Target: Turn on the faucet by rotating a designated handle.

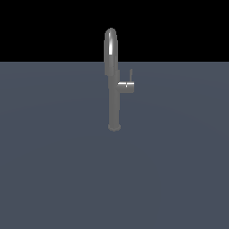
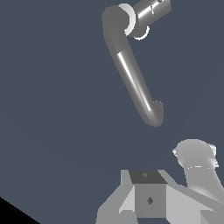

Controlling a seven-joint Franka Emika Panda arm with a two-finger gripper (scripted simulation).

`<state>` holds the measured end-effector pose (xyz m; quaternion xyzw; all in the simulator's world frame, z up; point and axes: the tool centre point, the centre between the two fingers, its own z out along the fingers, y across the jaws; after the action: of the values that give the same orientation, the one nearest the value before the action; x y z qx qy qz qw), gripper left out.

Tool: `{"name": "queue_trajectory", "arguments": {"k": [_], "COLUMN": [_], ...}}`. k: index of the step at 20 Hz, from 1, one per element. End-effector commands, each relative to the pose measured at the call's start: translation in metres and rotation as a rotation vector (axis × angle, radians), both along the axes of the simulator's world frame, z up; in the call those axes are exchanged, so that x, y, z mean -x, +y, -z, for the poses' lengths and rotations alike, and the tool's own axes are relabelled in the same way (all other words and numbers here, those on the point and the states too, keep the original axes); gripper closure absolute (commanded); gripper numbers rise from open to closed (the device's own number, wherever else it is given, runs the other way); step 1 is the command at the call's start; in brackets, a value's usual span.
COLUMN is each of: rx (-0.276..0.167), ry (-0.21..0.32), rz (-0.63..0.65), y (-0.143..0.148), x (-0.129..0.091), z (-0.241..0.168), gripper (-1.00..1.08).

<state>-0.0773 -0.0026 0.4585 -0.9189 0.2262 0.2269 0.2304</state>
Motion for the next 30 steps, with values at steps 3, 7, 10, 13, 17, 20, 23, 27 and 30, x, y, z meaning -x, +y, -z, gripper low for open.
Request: {"name": "queue_trajectory", "arguments": {"k": [3,7,10,13,17,20,23,27,30], "rx": [-0.079,-0.153,-0.212,-0.272,-0.353,-0.417,-0.482,-0.569,-0.627], "ry": [0.075,0.145,0.200,0.257,0.333,0.393,0.455,0.538,0.593], "rz": [0.081,0.156,0.216,0.277,0.360,0.425,0.493,0.584,0.645], "y": [-0.007,-0.013,-0.019,-0.026,-0.034,-0.040,-0.046,-0.053,-0.057], "x": [-0.026,-0.048,-0.065,-0.080,-0.100,-0.113,-0.125,-0.139,-0.146], "z": [0.013,0.027,0.040,0.054,0.075,0.093,0.113,0.141,0.161], "gripper": [1.08,1.08,1.08,1.08,1.08,1.08,1.08,1.08,1.08]}}
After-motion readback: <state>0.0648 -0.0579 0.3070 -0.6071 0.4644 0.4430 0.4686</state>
